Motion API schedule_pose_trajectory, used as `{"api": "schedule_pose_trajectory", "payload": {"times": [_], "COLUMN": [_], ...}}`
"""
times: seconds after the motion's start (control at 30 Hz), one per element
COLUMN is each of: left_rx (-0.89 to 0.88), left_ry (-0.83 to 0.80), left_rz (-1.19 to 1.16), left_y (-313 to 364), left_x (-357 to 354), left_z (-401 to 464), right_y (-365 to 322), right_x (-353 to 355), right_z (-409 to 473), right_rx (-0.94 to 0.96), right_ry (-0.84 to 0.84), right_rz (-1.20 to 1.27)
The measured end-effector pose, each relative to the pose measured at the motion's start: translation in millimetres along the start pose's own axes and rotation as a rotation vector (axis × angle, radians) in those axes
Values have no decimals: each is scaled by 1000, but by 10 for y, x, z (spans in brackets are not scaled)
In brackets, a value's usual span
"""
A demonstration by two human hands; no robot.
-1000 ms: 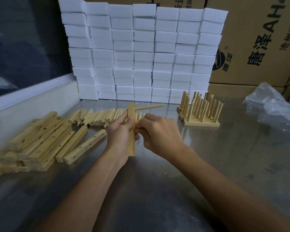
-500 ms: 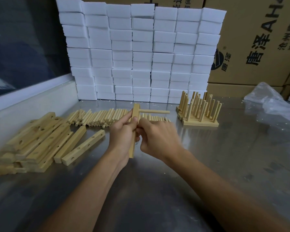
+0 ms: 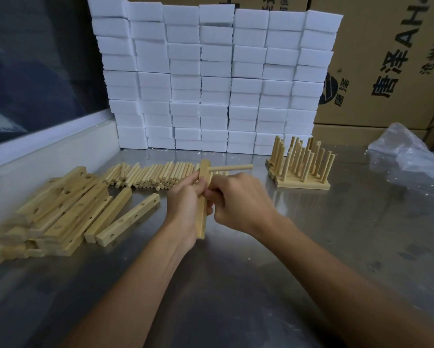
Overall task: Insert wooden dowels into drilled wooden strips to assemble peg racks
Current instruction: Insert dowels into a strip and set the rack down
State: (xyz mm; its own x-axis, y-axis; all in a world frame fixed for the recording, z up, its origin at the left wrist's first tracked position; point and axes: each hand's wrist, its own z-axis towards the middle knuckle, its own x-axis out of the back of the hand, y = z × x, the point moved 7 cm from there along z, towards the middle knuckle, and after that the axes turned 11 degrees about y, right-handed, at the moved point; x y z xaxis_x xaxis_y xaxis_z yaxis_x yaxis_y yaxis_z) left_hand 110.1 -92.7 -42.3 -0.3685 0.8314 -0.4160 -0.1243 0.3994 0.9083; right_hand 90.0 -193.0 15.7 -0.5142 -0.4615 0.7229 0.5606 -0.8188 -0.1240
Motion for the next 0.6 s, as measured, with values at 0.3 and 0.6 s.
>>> {"api": "schedule_pose_trajectory", "payload": {"times": [0.3,0.6], "left_rx": [-204,-77], "left_ry": [-25,29], "left_rz": [52,21], "left_y": [99,42], "left_x": [-57,8], "left_z": [-99,-17], "right_y": [277,257], "right_x": [-17,30], "right_z": [59,100], "right_rx": [-381,-317], "right_ry": [-39,-55], "right_rz": [339,380]}}
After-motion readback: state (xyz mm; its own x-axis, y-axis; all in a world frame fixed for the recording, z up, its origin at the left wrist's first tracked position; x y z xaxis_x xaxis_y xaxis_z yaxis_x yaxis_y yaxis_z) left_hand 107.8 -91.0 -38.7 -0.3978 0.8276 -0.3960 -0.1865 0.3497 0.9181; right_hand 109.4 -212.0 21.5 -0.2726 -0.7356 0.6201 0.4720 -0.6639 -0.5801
